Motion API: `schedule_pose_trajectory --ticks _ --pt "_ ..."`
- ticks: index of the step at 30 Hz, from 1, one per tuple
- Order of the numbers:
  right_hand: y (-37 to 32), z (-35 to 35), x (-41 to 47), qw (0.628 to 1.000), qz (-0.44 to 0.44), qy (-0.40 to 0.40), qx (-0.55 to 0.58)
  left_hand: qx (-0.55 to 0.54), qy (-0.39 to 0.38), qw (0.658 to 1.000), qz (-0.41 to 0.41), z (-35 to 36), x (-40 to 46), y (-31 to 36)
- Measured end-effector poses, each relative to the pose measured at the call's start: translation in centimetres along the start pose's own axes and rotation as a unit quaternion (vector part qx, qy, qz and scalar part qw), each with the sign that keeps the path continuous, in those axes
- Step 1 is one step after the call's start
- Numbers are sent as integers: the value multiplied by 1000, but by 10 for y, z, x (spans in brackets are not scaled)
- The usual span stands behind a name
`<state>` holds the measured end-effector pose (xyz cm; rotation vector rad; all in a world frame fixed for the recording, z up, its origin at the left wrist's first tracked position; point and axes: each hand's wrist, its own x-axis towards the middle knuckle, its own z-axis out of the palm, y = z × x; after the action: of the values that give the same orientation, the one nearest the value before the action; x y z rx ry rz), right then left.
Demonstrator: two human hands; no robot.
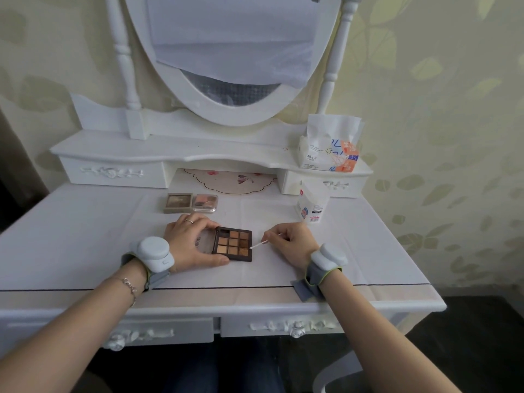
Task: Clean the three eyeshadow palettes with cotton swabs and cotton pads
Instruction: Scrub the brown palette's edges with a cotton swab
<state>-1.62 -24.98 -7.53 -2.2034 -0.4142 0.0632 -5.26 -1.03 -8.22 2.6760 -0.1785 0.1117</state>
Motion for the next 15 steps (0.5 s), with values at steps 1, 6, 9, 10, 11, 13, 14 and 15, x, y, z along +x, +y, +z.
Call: schedule_pose_trajectory --ticks 1,6,9,10,11,13,14,15 --pt "0 -1 -1 1000 -8 -12 -6 1 -3 1000 -1 0 0 -1" --pt "-2 -2 -4 1000 -18 -11 -1 10 -6 1000 -3 0 0 -2" --pt "-4 -2 -4 1000 -15 -12 -4 12 -7 1000 -2 0 0 -2" --pt "-4 -3 -4 999 -19 -30 -8 10 -4 1000 -3 0 0 -1" --pt "-5 -4 -5 998 -24 -50 -7 8 -3 1000 -3 0 0 -1" --pt "-6 -6 -7 997 -29 -70 2 7 -5 1000 -1 0 0 -1" --pt "-5 -7 -8 998 -25 -65 10 8 -5 1000 -1 -1 0 0" --pt "-5 -6 -8 998 -22 -53 14 7 -5 1000 -1 0 0 0"
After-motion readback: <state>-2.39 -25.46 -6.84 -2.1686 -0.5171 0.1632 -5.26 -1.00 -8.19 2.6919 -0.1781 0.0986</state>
